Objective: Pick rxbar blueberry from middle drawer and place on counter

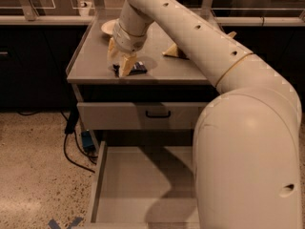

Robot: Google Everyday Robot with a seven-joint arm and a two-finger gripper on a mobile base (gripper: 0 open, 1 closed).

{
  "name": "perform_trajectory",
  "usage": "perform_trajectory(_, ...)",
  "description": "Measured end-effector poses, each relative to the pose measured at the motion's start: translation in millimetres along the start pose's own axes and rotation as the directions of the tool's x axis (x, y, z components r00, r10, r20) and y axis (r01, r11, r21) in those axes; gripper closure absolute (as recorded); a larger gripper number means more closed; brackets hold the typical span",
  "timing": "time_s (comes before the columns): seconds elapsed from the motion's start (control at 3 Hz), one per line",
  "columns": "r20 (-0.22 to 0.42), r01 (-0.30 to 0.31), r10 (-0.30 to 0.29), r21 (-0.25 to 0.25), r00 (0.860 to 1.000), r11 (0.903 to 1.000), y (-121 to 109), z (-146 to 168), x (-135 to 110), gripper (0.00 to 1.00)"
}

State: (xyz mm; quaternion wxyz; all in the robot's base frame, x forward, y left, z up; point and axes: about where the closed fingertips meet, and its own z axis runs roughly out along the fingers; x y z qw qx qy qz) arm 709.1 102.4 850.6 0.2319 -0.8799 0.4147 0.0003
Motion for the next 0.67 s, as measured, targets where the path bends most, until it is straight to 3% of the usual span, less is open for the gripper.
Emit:
perform_trajectory(0.33,0.0,0.0,0.0,0.0,1.0,1.0,0.0,0.1,0.0,0.0)
perform_trajectory(0.67,0.0,0.0,0.0,0.0,1.0,1.0,0.0,0.1,0.0,0.0)
